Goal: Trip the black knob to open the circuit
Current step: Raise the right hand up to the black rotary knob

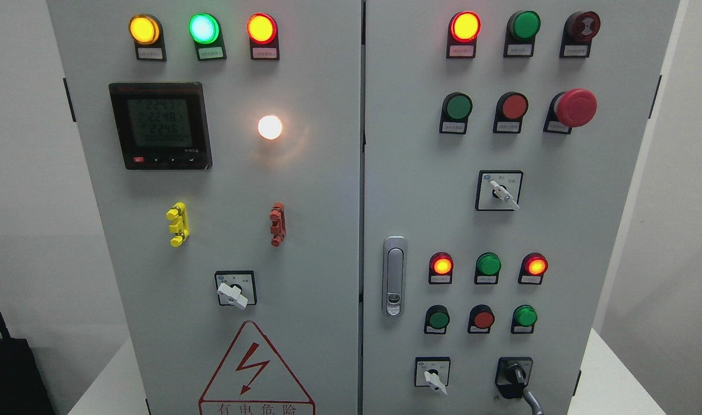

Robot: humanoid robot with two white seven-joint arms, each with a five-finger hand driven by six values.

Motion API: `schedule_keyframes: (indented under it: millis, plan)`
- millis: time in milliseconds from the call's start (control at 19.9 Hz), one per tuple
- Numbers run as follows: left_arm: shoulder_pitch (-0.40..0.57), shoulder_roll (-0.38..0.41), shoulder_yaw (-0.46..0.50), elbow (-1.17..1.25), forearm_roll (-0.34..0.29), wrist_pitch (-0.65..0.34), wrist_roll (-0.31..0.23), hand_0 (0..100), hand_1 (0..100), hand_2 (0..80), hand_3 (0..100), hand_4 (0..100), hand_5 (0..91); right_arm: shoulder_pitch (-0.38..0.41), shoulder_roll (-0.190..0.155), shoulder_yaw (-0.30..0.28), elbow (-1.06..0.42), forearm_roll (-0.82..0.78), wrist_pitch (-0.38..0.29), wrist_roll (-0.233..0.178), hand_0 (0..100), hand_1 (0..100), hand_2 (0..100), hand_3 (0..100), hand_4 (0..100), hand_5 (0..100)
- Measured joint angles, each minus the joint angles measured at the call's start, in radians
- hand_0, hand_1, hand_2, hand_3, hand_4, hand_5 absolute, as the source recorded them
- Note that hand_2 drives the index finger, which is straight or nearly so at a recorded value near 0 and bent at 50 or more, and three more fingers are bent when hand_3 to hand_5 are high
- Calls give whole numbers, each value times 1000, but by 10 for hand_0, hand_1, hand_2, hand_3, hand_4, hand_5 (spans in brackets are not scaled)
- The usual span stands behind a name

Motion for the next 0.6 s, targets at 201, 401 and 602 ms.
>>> schedule_keyframes:
  millis: [201,401,602]
  plan:
    - [0,0,0,0,0,0,0,120,389,0,0,0,0,0,0,8,0,0,1,0,0,0,42,1000,1000,1000]
    - [0,0,0,0,0,0,0,120,389,0,0,0,0,0,0,8,-1,0,2,1,0,0,46,1000,1000,1000]
    - [0,0,0,0,0,0,0,120,389,0,0,0,0,0,0,19,-2,0,3,3,0,0,49,1000,1000,1000]
